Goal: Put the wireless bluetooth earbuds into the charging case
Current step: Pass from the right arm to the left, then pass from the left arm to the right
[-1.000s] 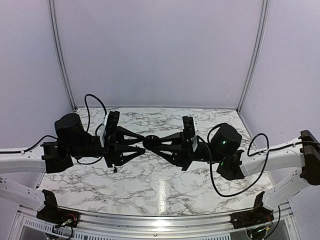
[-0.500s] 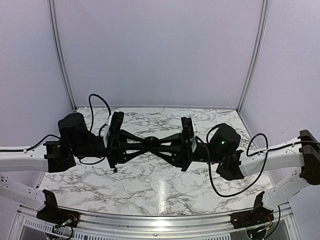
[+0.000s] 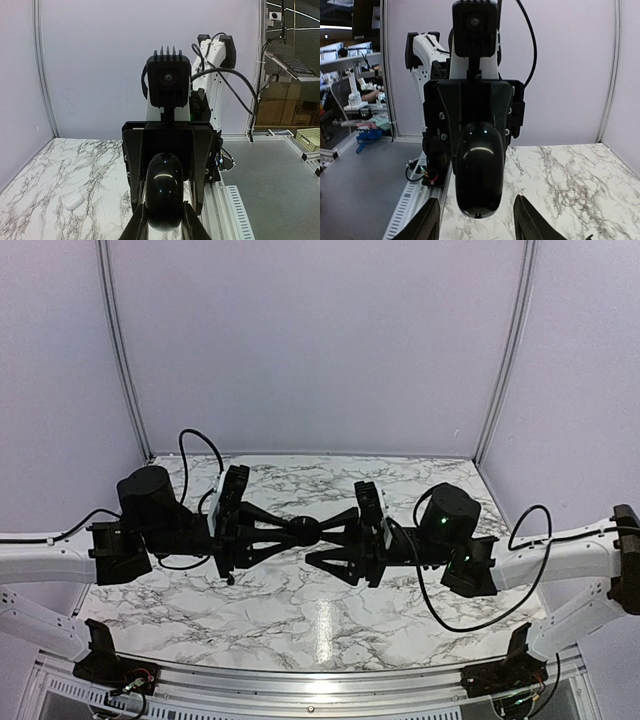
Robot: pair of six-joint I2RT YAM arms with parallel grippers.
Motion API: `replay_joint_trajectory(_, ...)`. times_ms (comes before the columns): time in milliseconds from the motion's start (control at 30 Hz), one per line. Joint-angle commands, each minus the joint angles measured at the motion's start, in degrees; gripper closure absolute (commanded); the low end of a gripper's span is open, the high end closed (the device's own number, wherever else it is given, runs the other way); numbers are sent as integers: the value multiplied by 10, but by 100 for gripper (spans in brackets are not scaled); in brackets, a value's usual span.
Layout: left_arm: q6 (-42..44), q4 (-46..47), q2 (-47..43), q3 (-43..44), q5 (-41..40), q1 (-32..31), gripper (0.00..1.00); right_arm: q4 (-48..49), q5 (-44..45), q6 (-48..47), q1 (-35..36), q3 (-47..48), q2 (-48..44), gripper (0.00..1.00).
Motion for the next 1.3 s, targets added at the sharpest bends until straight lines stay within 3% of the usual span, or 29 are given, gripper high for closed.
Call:
replay_joint_trajectory(0, 20, -40, 6, 6, 7, -3, 100, -193, 21, -67, -1, 41, -57, 45)
replay_joint_trajectory(200, 51, -136, 14, 24, -11, -3, 100, -387, 59, -105, 0, 76, -109, 41)
replay_joint_trajectory(400, 70, -225, 35, 67, -22, -4, 100, -503, 56, -119, 1, 106, -100, 43)
replay_joint_trajectory(600, 75, -243, 49, 87, -16, -7, 100, -529, 45, -113, 3, 119, -76, 42)
replay_joint_trajectory(1267, 72, -272, 92, 122, 8, -16, 100, -579, 63, -134, 7, 172, -39, 58)
